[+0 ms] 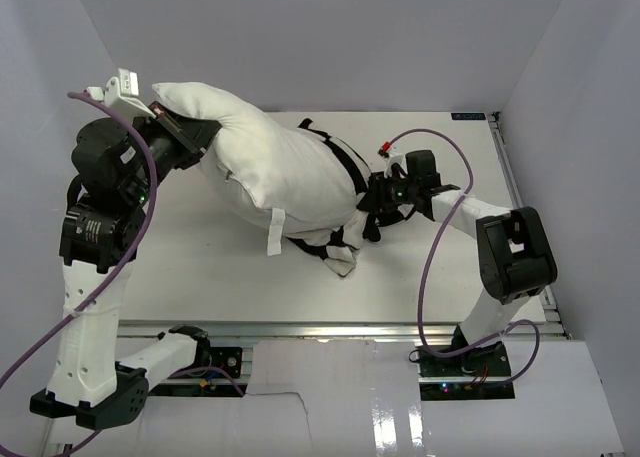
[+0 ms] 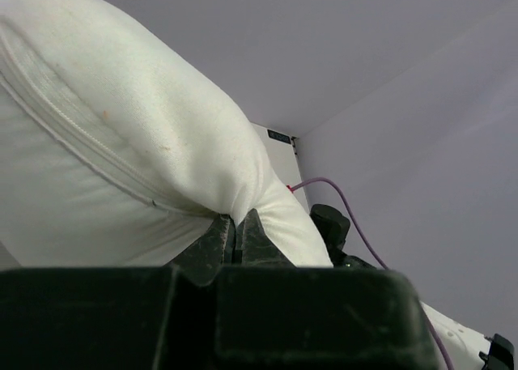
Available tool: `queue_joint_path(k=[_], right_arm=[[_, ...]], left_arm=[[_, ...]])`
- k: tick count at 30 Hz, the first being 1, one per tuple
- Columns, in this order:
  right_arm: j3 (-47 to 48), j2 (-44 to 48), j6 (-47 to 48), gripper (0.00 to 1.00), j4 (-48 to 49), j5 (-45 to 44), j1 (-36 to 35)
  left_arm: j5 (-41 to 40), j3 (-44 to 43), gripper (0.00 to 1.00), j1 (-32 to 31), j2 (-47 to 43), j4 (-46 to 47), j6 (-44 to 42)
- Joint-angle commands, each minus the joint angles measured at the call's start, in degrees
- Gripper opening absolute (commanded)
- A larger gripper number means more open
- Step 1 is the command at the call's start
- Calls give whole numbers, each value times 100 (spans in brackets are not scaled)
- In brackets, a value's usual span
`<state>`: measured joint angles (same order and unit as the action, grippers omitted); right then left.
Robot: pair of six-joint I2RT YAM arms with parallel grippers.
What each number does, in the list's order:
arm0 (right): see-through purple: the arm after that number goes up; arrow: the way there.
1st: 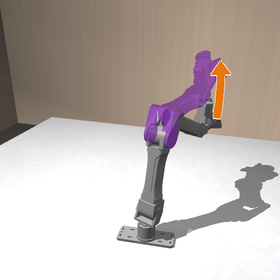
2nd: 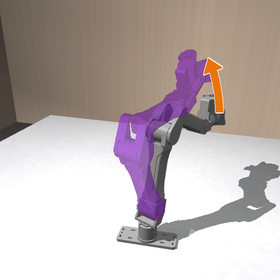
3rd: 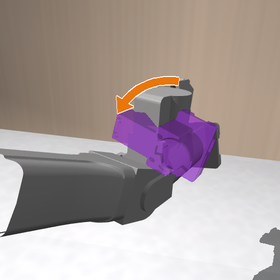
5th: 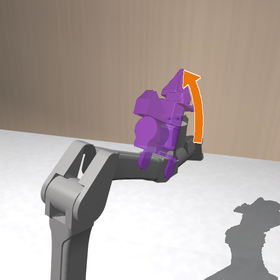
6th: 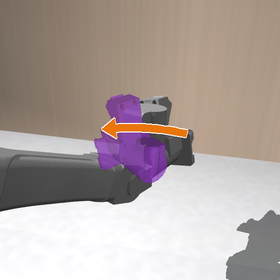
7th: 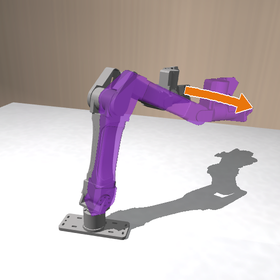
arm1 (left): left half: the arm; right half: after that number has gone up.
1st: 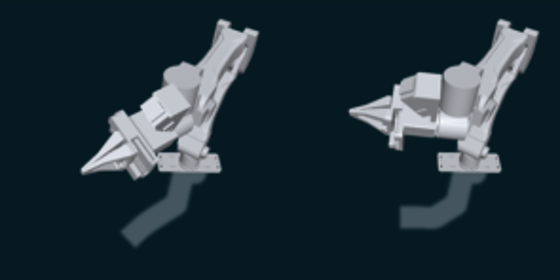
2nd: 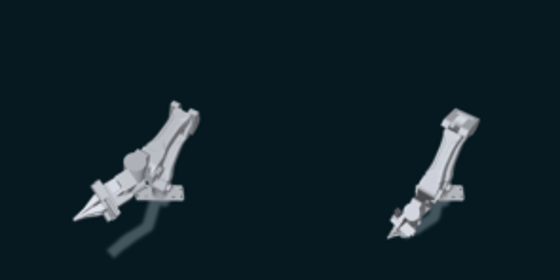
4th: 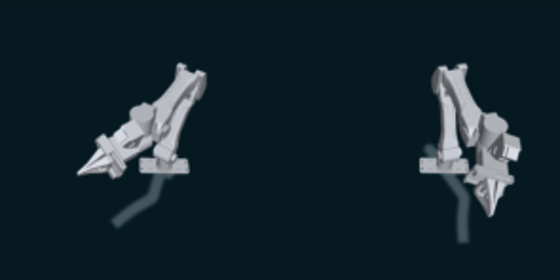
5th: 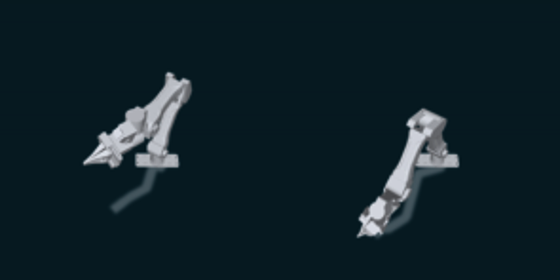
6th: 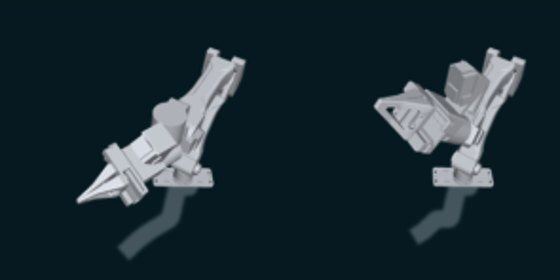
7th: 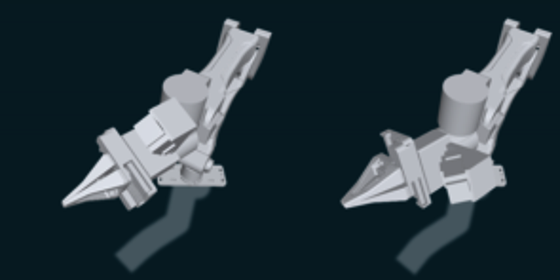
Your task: Remove the pillowcase from the pillow
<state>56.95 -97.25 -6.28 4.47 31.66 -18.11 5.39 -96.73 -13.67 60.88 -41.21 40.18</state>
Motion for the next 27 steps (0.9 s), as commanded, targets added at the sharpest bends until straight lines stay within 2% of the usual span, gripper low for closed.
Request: queue_joint_path(k=[1,2,3,5,8,12,16,20,23,24,27], right_arm=[[334,-363,-311,36,159,-836,88],[361,-434,-556,16,159,-1237,201],[343,-539,-697,8,151,-1459,281],[221,-610,-1057,8,177,-1985,605],[-130,-637,-1409,8,308,-2409,1079],[-614,-453,-1674,8,599,-2507,1520],[-598,-417,-1806,8,573,-2761,1661],[-536,-487,-1938,8,520,-2998,1732],[-509,-654,-2297,8,450,-3246,2293],[-466,-733,-2438,8,432,-2984,2564],[-378,-699,-2509,8,336,-3130,2751]], left_arm=[[-2,259,0,5,-278,298,-256],[-98,382,0,5,-453,298,-344],[-178,592,0,5,-515,315,-362],[-48,533,0,5,-534,263,-354],[593,-168,0,5,-201,105,-135],[1086,-1896,0,5,554,-176,269],[1394,-3059,0,5,1091,-352,639],[1632,-2984,0,5,1198,-283,789],[1641,-2571,0,14,1066,-10,824],[1641,-2710,0,5,1118,-18,850],[1685,-3114,0,5,1276,-10,1070]])
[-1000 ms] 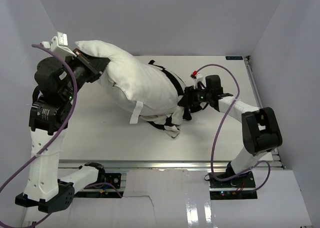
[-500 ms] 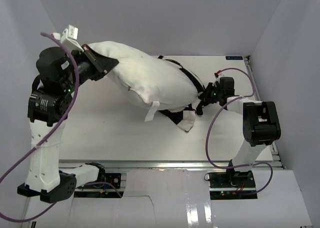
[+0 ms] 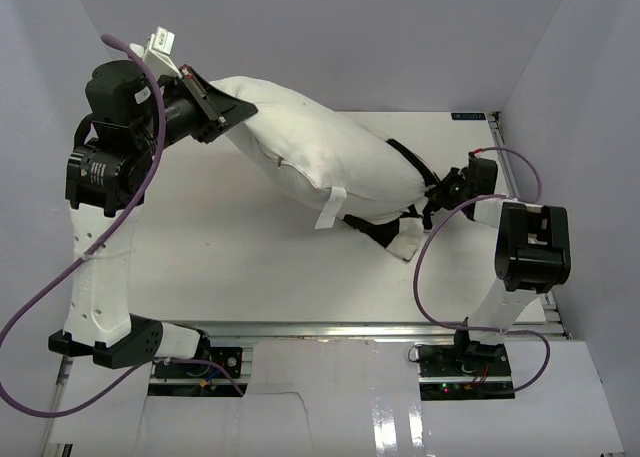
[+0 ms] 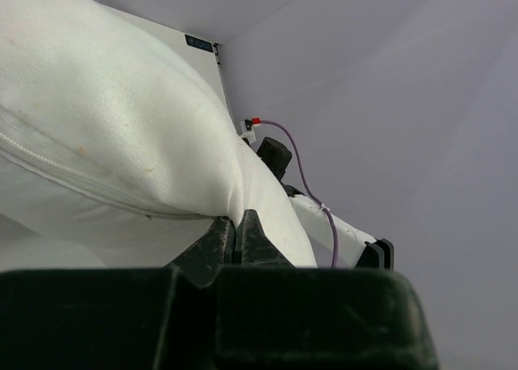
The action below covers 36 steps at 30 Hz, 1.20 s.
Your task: Remove the pillowcase from the pillow
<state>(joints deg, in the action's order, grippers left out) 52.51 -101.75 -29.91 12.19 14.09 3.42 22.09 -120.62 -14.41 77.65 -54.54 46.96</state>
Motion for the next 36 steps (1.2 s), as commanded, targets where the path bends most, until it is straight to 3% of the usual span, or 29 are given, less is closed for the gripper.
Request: queue_joint_path(k=[1,7,10,14,20,24,28,30,31,34,35,36], right_arm=[[145,-153,-181,8,-506,-1556,598],[163,15,-638,8,-603,-1927,923],[110,42,-709,8,-595,-1945,1134],[-91,129,-806,8,-542,-2033,1362],[-276,235,-534,8,230,-585,1372],[-347,384,-367,8,433,-83,1205],[-321,455,-209,8,487,173,994],[-277,507,-173,8,311,147,915],[-364,551,-182,8,328,138,906],[-531,736,-147,8,452,235,862],[-549,780,-112,8,425,261,845],[-566,858,-68,8,373,279,827]], left_arm=[[24,-953,0,79,-330,1411,471],[199,-1324,0,79,-268,1991,1157],[174,-1062,0,79,-399,2000,1061],[-519,334,0,79,-1013,1974,342],[-2040,2821,0,79,-1919,2140,-449],[-2954,5150,0,79,-2394,2904,-706],[-3562,6031,0,149,-2019,3275,-811],[-3510,6006,1,237,-1711,3187,-846],[-3449,5971,4,350,-1561,3178,-907],[-3010,5690,28,562,-1112,3143,-1144],[-2765,5507,53,580,-937,3047,-1232],[-2623,5436,65,580,-883,2959,-1329]])
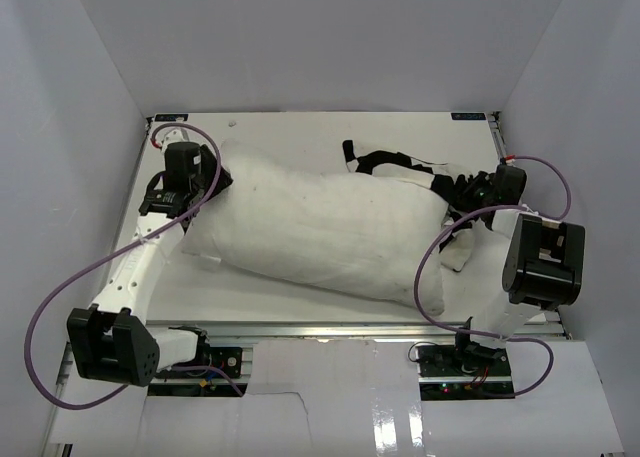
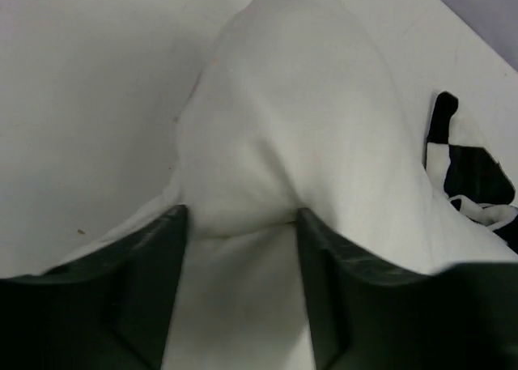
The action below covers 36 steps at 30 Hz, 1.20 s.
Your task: Remove the pillowcase from the pillow
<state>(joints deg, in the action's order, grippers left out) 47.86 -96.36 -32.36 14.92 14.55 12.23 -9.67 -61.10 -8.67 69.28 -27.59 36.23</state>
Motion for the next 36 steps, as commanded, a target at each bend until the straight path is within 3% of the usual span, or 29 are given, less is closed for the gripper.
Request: queue_joint_path(k=[1,3,5,6,8,11,14,18,21,23,24,25,26,27,28,31,34,36], right_arm=[[-110,363,238,8,82,242,-54],[-197,564,283,8,73,277,-54],[-337,740,300,8,90,259,-71],[-373,889,300,8,99,251,-80],[-400,1022,353,8,47,233,-133],[-400,1101,423,8,-120,259,-256],[-523,1268,406,8,-51,259,-379],[-619,1391,432,8,-94,180,-563],[-681,1453,441,8,-121,145,-651],[-699,1471,441,8,-147,136,-652],[-690,1479,441,8,-199,119,-652],[-646,1479,458,8,-235,110,-652],[-629,1488,450,8,-252,119,-652],[-611,1506,450,8,-305,119,-652],[-576,1523,450,8,-340,23,-652],[-584,1724,380,8,-524,-345,-564],[-829,1997,222,8,-578,-811,-301],[-927,2138,143,8,-578,-918,14]], left_arm=[[702,-613,72,5,6,142,-465],[957,-894,86,5,69,-245,-712],[854,-1174,92,-38,42,-657,-1063],[383,-1254,93,-143,-45,-773,-1152],[177,-1404,95,-223,-151,-1018,-1311],[790,-1335,98,-565,-265,-1029,-1355],[651,-1045,98,-1390,-81,-994,-1320],[563,-588,98,-2356,515,-730,-1285],[414,-350,98,-2657,1113,-467,-1128],[283,-289,83,-2667,1474,-370,-1004],[169,-306,68,-2667,1562,-378,-960],[37,-402,50,-2667,1624,-387,-847],[-138,-463,23,-2597,1633,-404,-802],[-123,-560,6,-2535,1607,-422,-784],[-123,-813,0,-2430,1554,-518,-671],[-44,-1358,0,-1825,1124,-554,-355],[631,-1781,0,-554,685,-650,67],[1245,-2247,0,-163,552,-817,235]])
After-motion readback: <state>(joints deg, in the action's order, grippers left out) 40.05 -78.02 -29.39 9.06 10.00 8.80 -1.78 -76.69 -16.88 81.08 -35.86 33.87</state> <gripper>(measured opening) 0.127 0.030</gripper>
